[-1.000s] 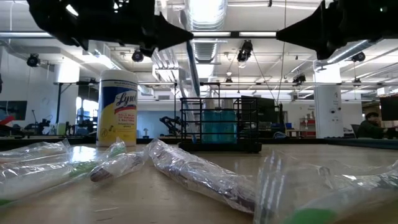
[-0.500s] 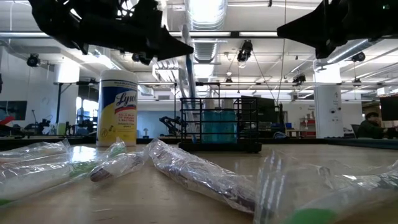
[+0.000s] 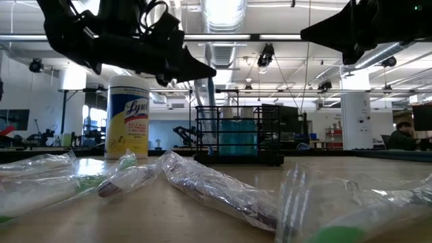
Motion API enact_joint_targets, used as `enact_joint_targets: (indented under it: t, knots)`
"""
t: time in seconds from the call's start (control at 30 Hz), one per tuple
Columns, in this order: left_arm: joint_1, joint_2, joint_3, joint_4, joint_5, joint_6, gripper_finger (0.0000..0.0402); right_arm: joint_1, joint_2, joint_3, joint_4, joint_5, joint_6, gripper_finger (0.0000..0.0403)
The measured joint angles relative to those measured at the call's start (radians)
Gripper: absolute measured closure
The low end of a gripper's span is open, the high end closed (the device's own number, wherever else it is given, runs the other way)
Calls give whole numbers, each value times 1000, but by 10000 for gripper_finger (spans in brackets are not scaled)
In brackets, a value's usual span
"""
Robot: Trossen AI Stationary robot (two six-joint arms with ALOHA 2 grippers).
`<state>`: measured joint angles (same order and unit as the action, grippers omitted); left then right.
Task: Pick & Place toothbrushing station
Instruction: Put the top blue toothbrush into the black mesh organizer
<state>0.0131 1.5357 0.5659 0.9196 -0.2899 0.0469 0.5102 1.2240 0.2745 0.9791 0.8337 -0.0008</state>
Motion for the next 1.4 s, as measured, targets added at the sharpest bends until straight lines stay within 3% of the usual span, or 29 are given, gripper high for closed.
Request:
enact_joint_targets:
  t: [0.73, 1.4]
  knots:
    - [0, 131, 1, 69, -83, -105, 380, 0, 0, 0, 0, 0, 1, 390]
    - [-4, 25, 0, -5, -74, -104, 192, 0, 1, 0, 0, 1, -11, 390]
